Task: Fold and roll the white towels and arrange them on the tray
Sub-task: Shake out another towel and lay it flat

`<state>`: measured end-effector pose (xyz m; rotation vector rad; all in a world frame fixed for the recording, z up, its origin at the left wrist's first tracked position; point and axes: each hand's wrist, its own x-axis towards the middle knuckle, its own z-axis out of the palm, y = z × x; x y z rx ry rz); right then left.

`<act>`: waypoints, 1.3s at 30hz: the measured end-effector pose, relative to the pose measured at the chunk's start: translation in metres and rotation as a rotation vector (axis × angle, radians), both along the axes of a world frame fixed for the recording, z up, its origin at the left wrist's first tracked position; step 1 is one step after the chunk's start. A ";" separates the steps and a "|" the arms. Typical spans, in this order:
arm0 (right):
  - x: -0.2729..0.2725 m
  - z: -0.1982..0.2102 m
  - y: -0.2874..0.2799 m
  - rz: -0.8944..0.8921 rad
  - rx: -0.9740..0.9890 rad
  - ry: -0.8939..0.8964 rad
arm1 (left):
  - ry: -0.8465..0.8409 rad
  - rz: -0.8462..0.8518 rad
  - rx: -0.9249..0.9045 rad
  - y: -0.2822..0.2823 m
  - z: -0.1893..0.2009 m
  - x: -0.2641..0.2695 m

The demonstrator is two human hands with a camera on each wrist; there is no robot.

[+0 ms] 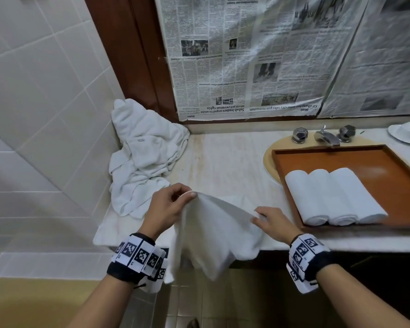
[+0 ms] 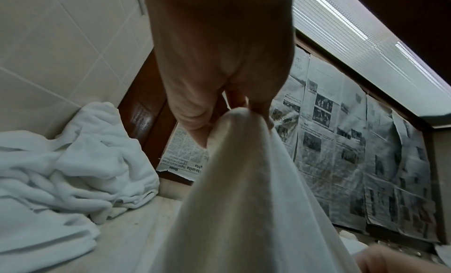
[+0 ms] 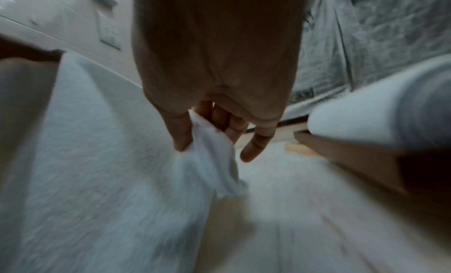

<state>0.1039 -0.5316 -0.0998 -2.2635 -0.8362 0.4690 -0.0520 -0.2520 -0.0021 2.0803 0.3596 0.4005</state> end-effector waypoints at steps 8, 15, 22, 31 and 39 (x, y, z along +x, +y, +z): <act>-0.004 0.019 -0.011 -0.239 0.223 0.027 | 0.204 0.065 0.250 0.025 -0.038 -0.018; -0.045 0.097 0.064 0.094 0.279 -0.041 | 0.117 -0.210 0.102 -0.027 -0.035 -0.007; -0.041 0.089 0.066 0.069 0.182 -0.078 | -0.038 -0.147 -0.014 -0.018 -0.020 -0.010; -0.036 0.053 0.021 -0.184 0.198 -0.021 | 0.093 -0.034 0.035 0.025 -0.035 -0.040; -0.068 0.095 0.082 0.103 0.164 -0.089 | 0.078 -0.274 0.120 -0.013 -0.027 -0.021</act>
